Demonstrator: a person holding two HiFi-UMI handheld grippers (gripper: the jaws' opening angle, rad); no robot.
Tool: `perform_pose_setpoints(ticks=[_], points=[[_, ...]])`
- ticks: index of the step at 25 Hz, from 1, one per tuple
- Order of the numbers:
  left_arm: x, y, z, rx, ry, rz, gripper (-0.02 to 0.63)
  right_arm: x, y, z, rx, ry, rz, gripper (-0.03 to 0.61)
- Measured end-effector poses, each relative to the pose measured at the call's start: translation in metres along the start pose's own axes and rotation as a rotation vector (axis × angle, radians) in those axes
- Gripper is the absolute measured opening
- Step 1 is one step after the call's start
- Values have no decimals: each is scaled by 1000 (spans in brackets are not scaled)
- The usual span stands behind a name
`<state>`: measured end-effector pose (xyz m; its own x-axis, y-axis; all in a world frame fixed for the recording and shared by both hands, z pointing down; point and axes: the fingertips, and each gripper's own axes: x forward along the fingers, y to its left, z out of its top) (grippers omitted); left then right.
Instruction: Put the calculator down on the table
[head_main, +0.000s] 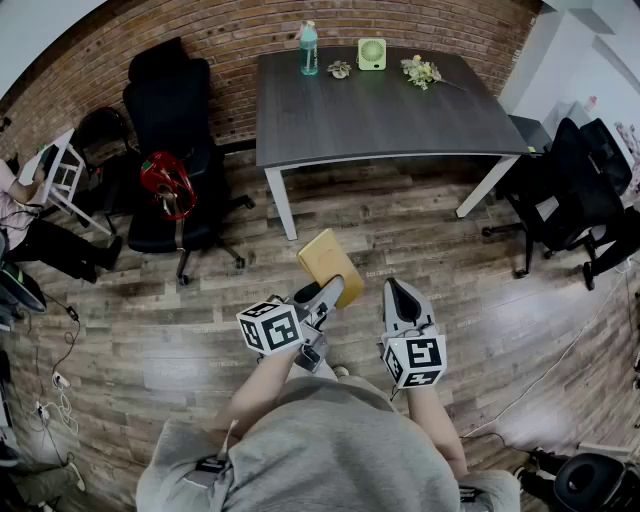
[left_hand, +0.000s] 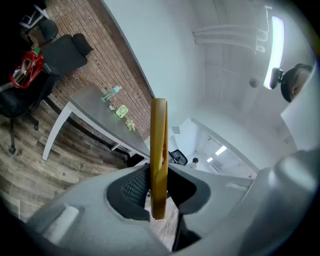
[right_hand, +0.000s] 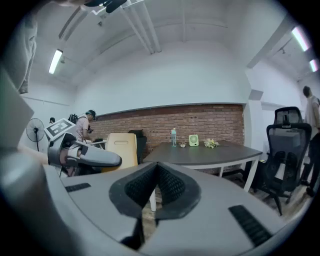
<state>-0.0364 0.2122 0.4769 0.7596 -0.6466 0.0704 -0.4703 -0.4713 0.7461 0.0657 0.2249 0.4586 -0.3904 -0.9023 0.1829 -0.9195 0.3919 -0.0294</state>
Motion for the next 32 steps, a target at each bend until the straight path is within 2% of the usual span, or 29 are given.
perform_pose_setpoints(ticks=[8, 16, 22, 32], points=[[-31, -26, -30, 38, 7, 9, 91, -41, 21, -8, -6, -26, 3, 2], [-29, -23, -18, 25, 1, 15, 91, -32, 25, -2, -15, -11, 24, 2], [-38, -26, -26, 33, -10, 10, 91, -42, 28, -6, 18, -42, 32, 3], [-30, -19, -20, 9, -18, 34, 91, -35, 22, -11, 11, -10, 74, 3]])
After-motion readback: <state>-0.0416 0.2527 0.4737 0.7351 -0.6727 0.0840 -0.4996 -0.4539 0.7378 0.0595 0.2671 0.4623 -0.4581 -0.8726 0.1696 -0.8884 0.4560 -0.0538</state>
